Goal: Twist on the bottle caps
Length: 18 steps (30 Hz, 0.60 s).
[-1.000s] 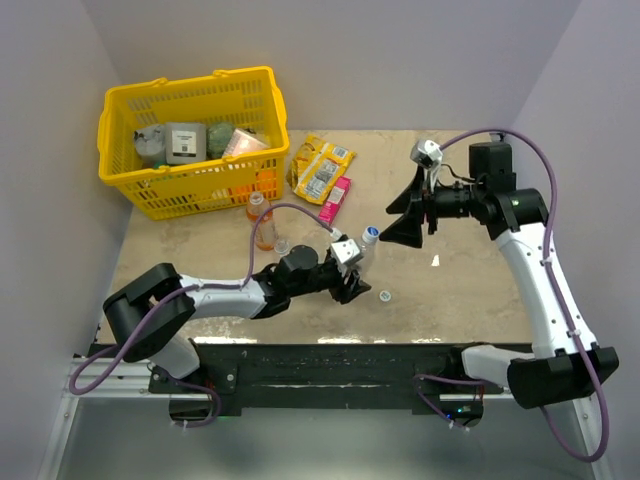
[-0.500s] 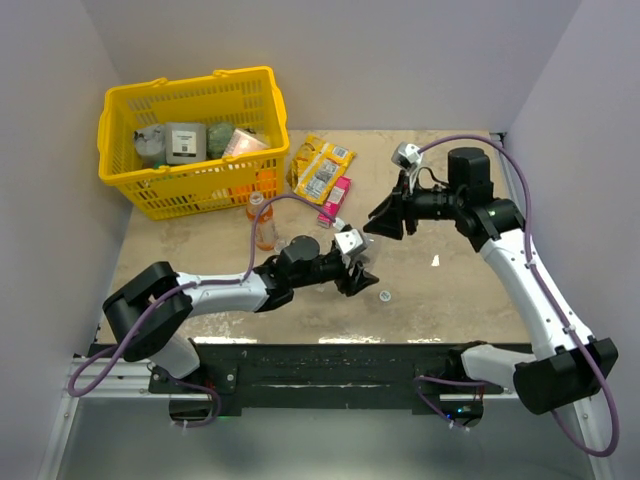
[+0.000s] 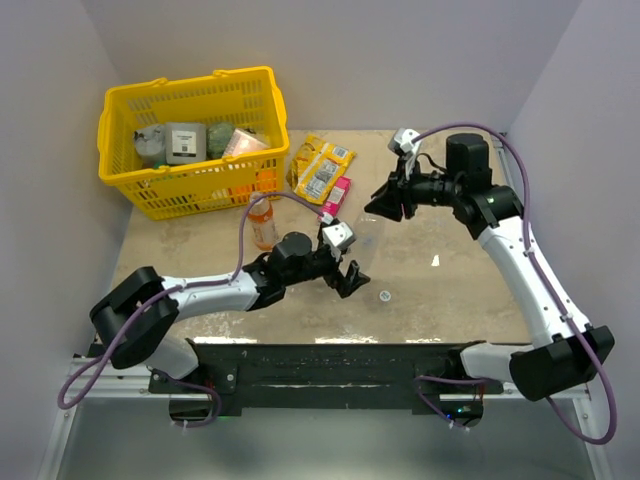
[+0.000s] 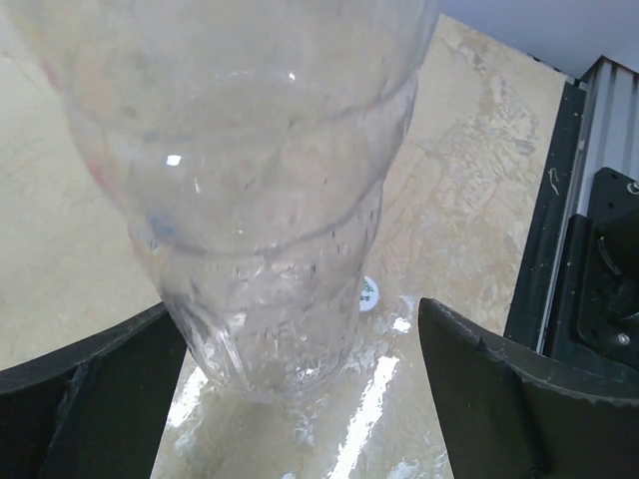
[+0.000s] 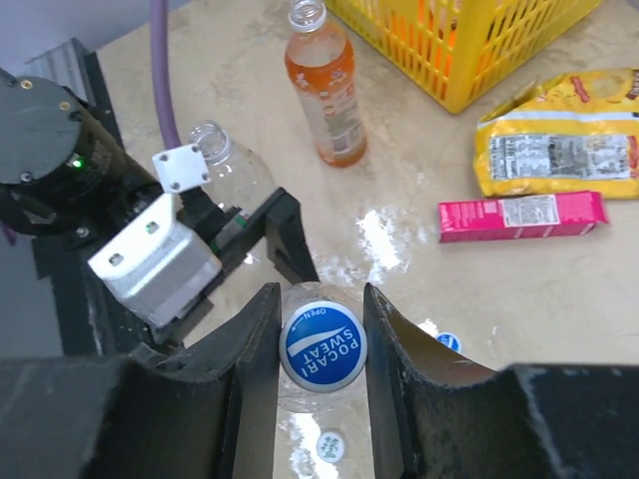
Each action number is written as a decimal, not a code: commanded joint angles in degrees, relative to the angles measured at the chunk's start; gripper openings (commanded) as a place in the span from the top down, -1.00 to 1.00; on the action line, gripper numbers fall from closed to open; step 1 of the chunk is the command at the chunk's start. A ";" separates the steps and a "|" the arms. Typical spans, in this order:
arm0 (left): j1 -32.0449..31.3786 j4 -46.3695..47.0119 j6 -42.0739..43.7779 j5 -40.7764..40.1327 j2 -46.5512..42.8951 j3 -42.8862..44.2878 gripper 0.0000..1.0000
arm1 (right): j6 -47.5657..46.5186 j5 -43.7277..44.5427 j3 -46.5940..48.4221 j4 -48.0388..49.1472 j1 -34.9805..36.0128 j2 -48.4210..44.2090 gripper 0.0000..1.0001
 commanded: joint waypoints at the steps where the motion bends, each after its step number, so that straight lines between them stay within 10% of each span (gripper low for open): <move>1: -0.36 -5.08 -0.24 0.88 -4.71 -2.51 -0.99 | -8.38 13.70 1.66 7.77 -0.58 -0.18 0.88; 18: -0.45 -15.54 15.05 14.42 -6.39 2.49 -0.96 | -6.80 26.57 -16.00 30.28 -5.94 0.97 0.86</move>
